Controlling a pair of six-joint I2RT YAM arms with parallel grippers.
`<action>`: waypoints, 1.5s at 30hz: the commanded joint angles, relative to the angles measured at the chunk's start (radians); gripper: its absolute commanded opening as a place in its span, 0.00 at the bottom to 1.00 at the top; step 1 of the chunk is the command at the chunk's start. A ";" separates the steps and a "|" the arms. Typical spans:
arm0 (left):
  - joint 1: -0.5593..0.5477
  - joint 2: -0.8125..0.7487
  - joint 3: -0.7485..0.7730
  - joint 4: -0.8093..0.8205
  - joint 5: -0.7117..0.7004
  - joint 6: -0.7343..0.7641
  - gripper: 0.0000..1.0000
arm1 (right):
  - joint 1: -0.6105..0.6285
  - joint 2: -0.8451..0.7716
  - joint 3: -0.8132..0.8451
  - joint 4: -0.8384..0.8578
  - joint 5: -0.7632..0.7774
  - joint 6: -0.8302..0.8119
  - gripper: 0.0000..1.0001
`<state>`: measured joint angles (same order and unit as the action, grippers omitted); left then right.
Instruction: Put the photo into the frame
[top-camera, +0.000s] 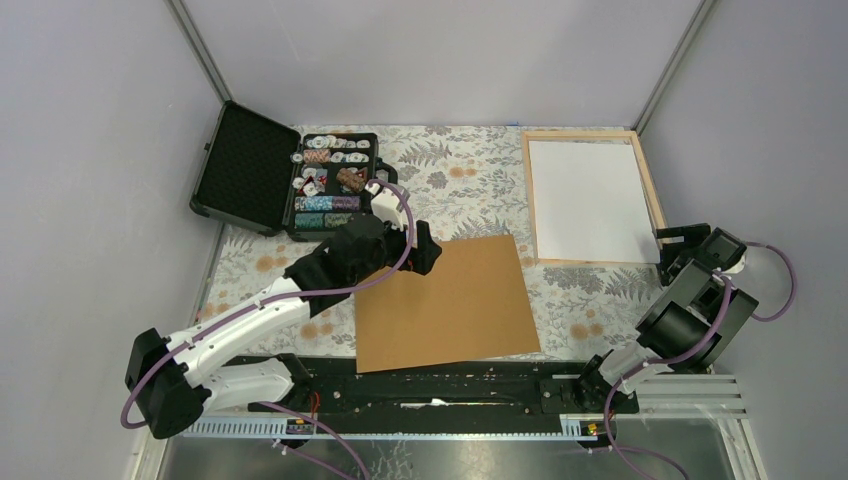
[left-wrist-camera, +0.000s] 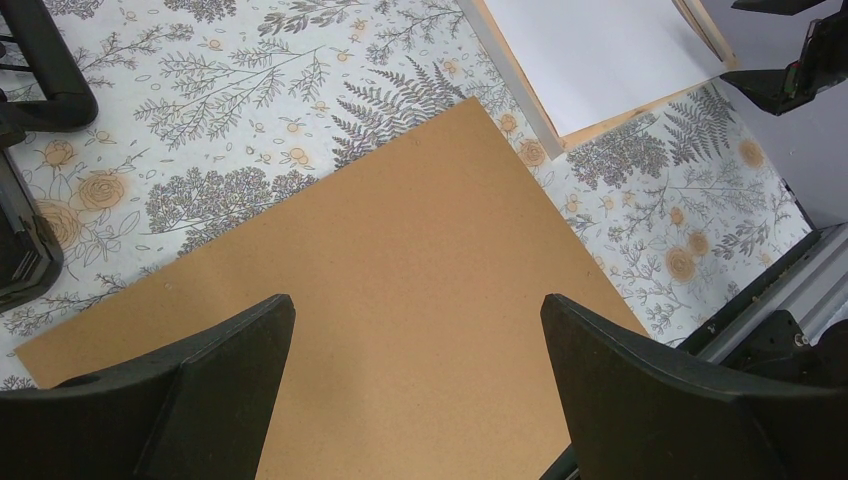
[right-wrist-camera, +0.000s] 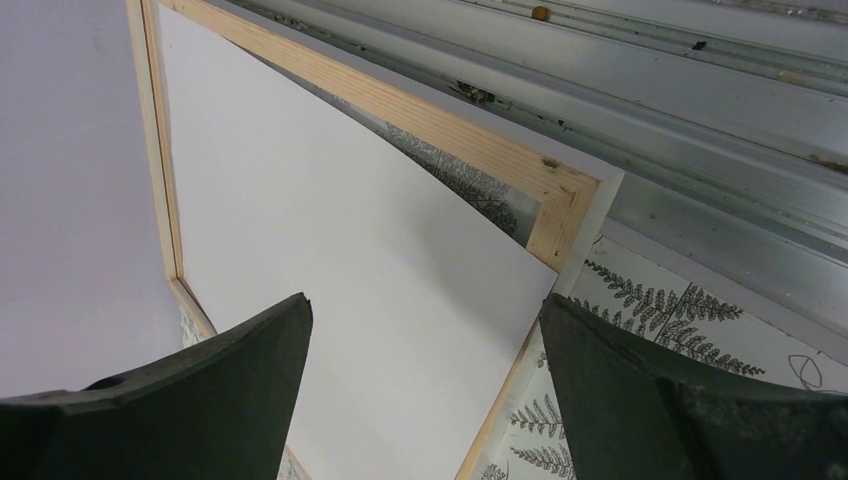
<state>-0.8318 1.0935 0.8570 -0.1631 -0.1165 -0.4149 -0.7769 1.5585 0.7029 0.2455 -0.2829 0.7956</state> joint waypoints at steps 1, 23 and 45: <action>0.007 -0.004 -0.007 0.060 0.010 -0.001 0.99 | -0.009 -0.028 0.029 0.070 -0.037 0.024 0.91; 0.009 0.005 -0.005 0.069 0.029 -0.008 0.99 | -0.008 0.058 0.056 0.140 -0.054 0.081 0.89; 0.019 -0.003 -0.009 0.070 0.036 -0.013 0.99 | -0.007 0.071 0.113 0.116 0.017 0.048 0.90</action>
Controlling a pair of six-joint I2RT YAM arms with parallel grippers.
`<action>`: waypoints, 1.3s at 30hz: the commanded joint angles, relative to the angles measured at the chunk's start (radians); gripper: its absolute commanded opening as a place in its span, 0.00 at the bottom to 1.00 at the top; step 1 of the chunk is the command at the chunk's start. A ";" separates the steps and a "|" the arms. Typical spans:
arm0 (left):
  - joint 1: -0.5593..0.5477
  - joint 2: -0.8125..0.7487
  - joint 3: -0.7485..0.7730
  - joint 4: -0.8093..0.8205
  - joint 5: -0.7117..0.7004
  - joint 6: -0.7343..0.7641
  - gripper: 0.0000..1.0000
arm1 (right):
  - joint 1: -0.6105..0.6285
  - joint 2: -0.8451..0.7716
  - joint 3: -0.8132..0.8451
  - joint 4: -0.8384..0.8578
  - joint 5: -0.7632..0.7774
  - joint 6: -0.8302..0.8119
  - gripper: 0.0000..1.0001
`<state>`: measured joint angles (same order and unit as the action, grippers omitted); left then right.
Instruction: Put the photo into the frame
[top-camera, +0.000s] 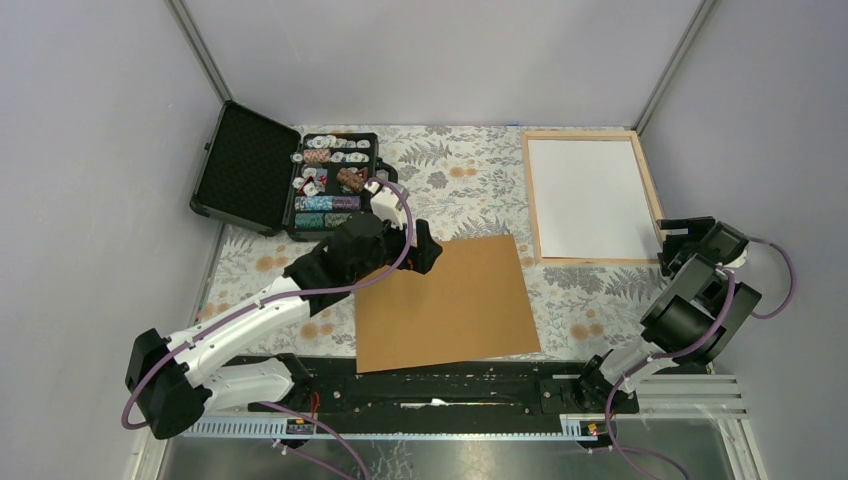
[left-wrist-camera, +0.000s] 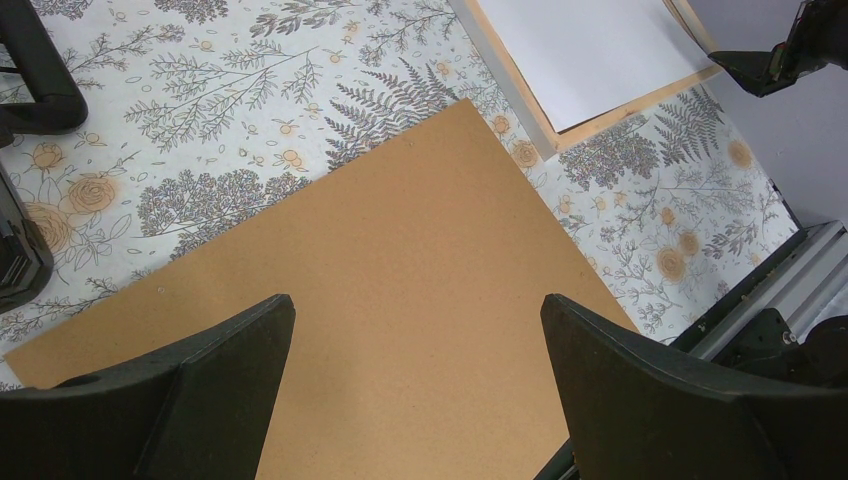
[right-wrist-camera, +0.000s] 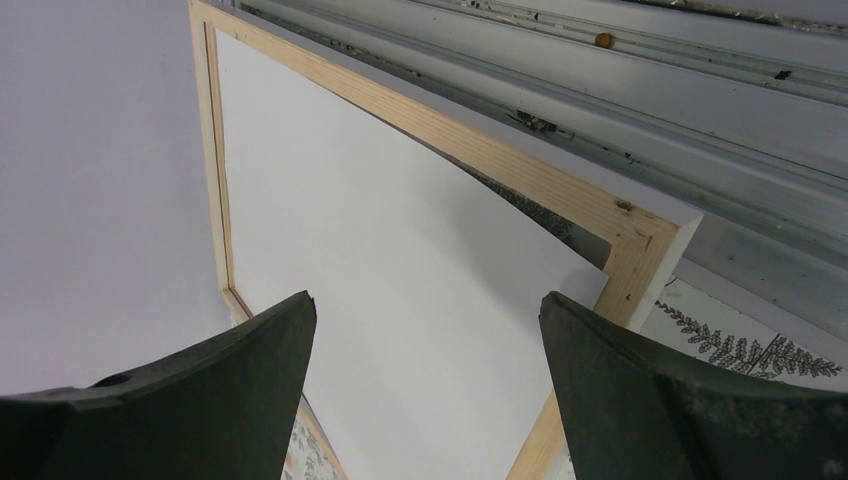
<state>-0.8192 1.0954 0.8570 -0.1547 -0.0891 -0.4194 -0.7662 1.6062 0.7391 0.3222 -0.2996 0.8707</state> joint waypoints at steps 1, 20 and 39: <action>0.006 -0.005 -0.009 0.063 0.010 -0.009 0.99 | -0.018 0.024 0.078 0.042 0.035 -0.028 0.90; 0.006 -0.005 -0.010 0.066 0.017 -0.012 0.99 | 0.011 -0.009 0.164 -0.034 0.092 -0.083 0.90; 0.041 0.001 -0.005 0.070 0.045 -0.028 0.99 | 0.680 -0.106 0.138 -0.372 0.048 -0.157 0.99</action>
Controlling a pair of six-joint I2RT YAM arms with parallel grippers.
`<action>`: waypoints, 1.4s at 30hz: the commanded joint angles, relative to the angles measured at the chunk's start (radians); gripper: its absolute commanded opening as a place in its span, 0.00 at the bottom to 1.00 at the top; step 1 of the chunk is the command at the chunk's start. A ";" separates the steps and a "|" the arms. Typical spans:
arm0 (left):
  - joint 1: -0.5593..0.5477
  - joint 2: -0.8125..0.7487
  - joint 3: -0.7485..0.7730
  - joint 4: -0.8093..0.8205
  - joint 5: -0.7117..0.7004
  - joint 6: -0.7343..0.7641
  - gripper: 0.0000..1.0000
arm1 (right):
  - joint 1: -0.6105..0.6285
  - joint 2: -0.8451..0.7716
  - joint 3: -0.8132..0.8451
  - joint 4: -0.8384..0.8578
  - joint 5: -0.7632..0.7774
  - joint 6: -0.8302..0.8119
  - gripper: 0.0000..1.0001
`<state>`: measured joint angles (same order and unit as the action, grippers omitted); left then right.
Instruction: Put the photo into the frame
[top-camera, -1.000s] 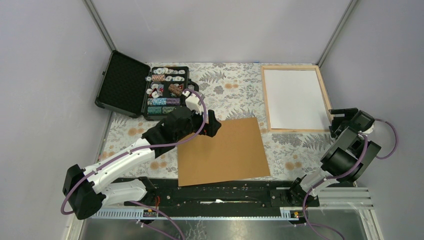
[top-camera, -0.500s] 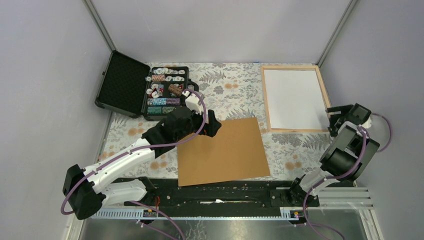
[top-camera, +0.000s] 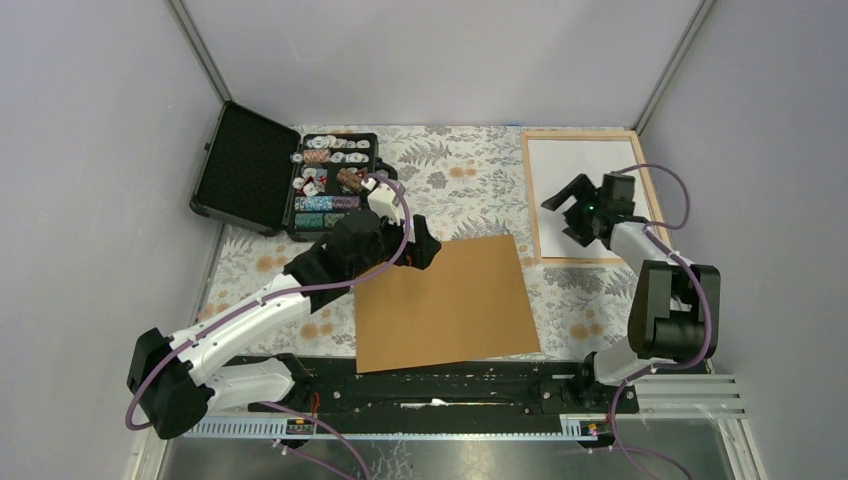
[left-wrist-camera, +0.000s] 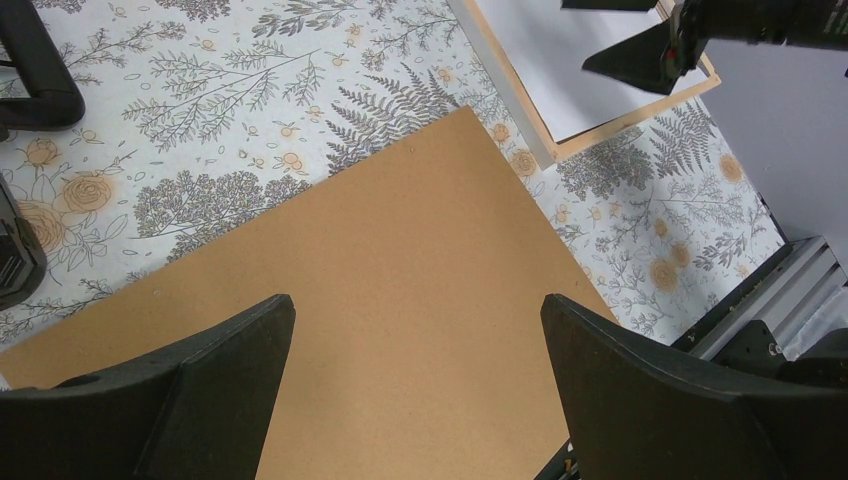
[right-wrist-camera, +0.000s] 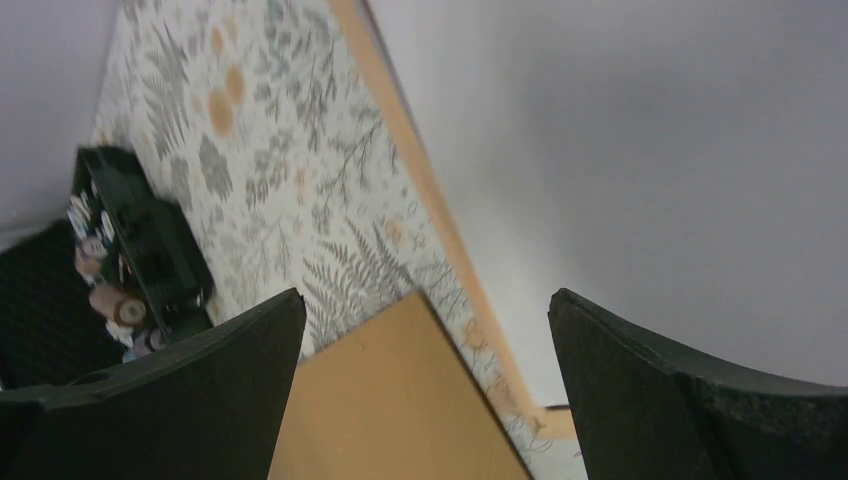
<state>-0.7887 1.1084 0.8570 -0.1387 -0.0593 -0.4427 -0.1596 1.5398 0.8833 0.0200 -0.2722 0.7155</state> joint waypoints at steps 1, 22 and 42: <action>0.011 -0.014 -0.006 0.054 0.015 -0.004 0.99 | 0.089 -0.040 -0.004 -0.085 0.032 -0.009 0.98; 0.014 -0.016 -0.010 0.056 0.029 -0.005 0.99 | 0.235 -0.075 -0.067 -0.103 0.070 -0.040 0.95; 0.020 -0.024 -0.012 0.053 0.033 -0.005 0.99 | 0.259 -0.037 -0.057 -0.172 0.265 -0.077 0.96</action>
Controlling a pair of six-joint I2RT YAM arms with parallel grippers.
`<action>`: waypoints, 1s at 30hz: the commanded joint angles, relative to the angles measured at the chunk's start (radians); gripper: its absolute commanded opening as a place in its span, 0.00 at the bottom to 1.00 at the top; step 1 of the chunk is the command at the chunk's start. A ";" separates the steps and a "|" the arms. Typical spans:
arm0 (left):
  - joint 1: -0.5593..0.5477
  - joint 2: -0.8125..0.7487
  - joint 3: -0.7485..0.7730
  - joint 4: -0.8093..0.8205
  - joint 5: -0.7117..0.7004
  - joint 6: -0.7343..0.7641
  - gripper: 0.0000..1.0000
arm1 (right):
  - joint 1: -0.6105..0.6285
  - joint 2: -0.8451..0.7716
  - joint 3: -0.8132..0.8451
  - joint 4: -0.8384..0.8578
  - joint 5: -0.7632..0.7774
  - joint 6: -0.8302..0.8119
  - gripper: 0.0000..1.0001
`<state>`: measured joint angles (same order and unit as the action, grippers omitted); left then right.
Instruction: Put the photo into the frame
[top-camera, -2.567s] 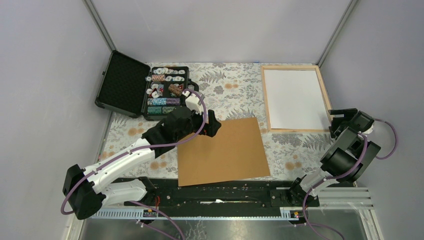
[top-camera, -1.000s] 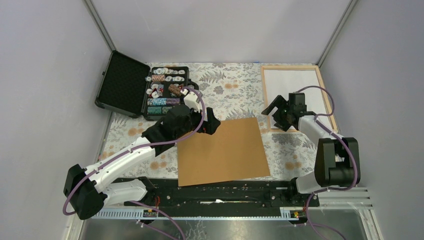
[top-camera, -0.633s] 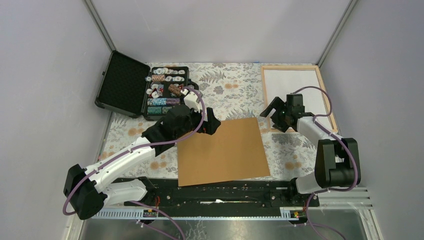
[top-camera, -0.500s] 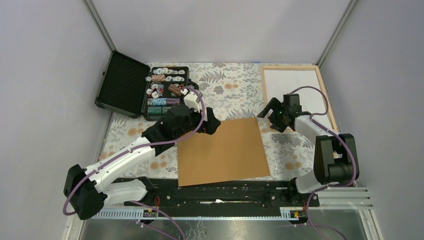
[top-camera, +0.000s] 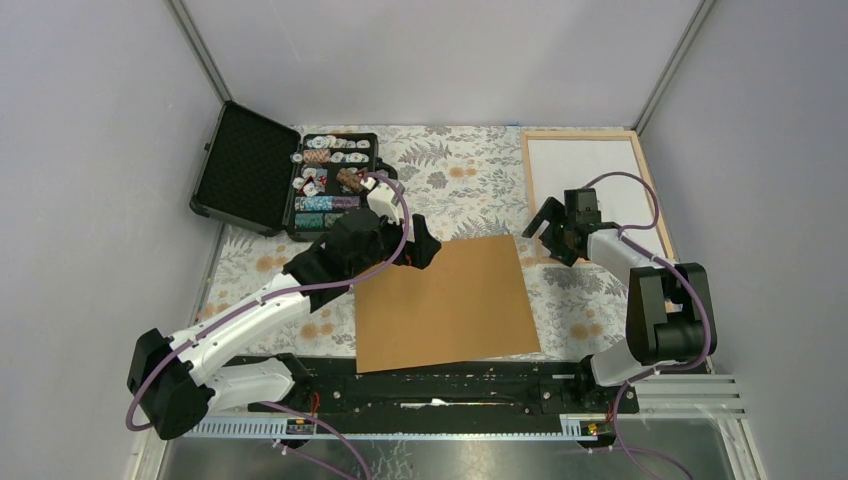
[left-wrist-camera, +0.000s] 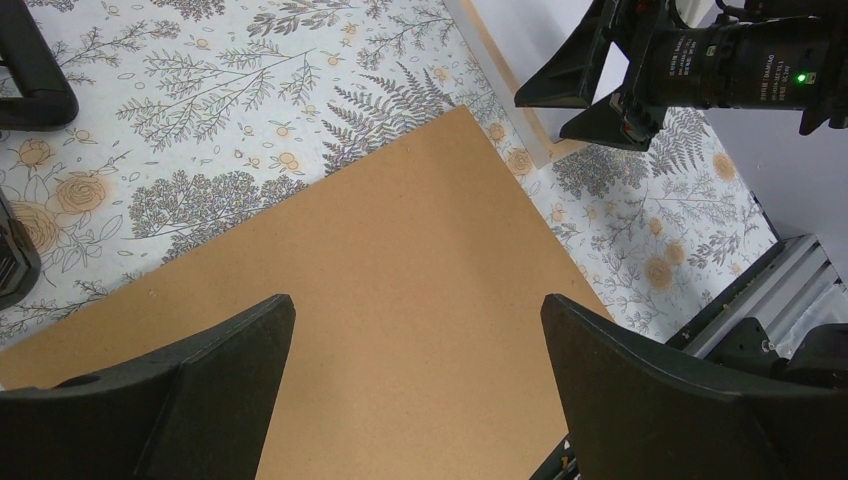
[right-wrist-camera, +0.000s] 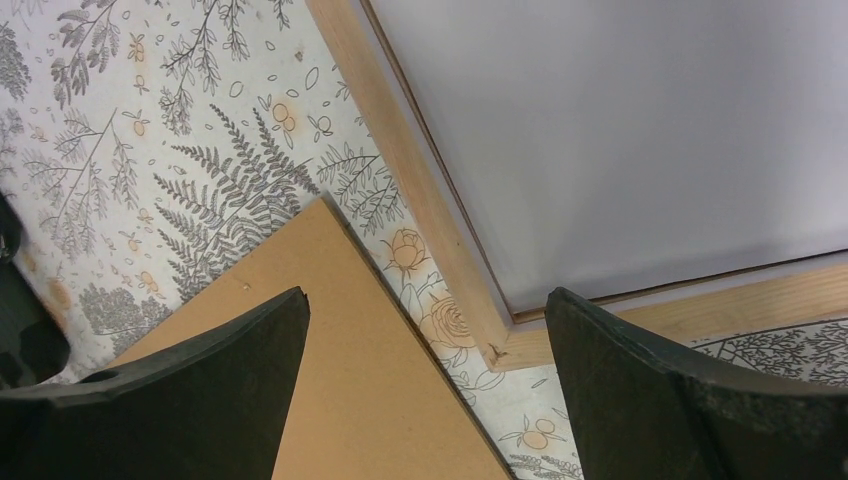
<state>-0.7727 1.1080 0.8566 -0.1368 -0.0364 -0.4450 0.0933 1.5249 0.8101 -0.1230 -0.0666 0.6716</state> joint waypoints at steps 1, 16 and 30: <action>0.005 -0.025 -0.011 0.051 0.010 -0.003 0.99 | 0.007 -0.026 0.020 -0.022 0.042 -0.036 0.96; 0.005 -0.033 -0.017 0.047 0.009 0.000 0.99 | -0.080 -0.060 0.147 -0.125 0.244 -0.139 1.00; 0.007 -0.022 -0.019 0.053 0.013 0.001 0.99 | -0.412 0.053 0.130 -0.048 0.206 -0.132 1.00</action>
<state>-0.7727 1.0985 0.8391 -0.1322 -0.0292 -0.4450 -0.3061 1.5387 0.9134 -0.1898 0.0719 0.5426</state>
